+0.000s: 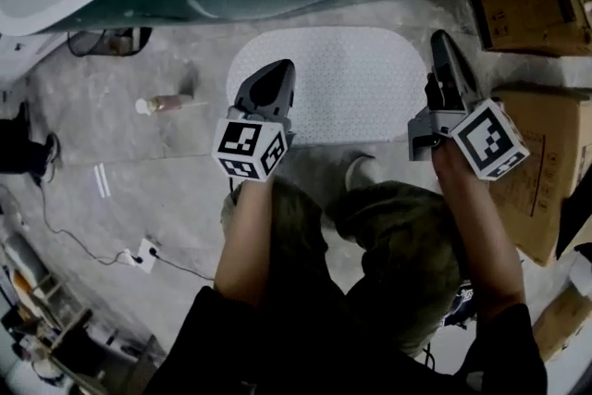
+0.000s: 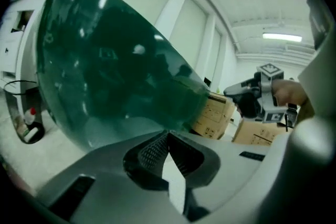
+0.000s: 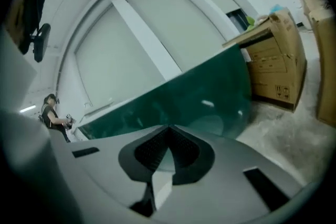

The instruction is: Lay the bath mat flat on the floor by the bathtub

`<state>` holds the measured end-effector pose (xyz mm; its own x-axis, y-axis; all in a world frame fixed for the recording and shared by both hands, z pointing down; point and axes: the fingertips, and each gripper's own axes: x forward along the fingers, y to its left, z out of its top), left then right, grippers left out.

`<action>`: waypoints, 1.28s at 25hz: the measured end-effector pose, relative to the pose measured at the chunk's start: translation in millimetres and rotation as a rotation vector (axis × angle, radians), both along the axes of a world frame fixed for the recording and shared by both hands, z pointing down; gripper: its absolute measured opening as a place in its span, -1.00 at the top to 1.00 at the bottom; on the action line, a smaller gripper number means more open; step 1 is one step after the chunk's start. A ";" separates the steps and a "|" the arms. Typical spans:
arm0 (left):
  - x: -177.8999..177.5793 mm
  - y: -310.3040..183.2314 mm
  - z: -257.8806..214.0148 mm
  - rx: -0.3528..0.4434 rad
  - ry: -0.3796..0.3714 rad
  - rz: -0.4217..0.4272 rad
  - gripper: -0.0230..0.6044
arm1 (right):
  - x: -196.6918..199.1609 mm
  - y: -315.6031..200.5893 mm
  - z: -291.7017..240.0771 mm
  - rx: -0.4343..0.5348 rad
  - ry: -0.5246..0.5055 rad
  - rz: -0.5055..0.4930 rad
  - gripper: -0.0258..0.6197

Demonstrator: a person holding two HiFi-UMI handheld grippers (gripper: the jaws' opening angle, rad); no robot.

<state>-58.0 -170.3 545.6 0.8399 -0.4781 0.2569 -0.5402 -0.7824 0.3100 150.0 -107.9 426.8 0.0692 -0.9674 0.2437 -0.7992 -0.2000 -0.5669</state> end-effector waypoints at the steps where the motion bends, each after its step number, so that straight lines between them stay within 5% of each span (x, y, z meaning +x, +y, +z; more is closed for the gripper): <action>1: -11.1 9.6 -4.6 -0.024 -0.017 -0.023 0.86 | -4.6 1.5 22.9 -0.070 -0.016 -0.017 0.85; 7: -48.2 44.4 -4.4 -0.084 -0.067 -0.109 0.86 | -18.5 19.5 126.3 -0.367 0.178 -0.134 0.85; 12: -76.0 81.8 -40.3 -0.124 -0.103 -0.142 0.86 | -56.1 58.6 153.6 -0.508 0.200 -0.321 0.85; 18: -103.5 111.2 -109.4 -0.197 -0.186 -0.129 0.86 | -91.1 99.4 77.5 -0.560 0.268 -0.409 0.85; 28: -160.2 132.8 -302.5 -0.326 -0.110 -0.283 0.86 | -93.4 147.9 -114.1 -0.644 0.240 -0.497 0.85; 32: -191.0 133.5 -370.6 -0.420 -0.007 -0.433 0.86 | -84.0 160.2 -185.0 -0.620 0.229 -0.483 0.85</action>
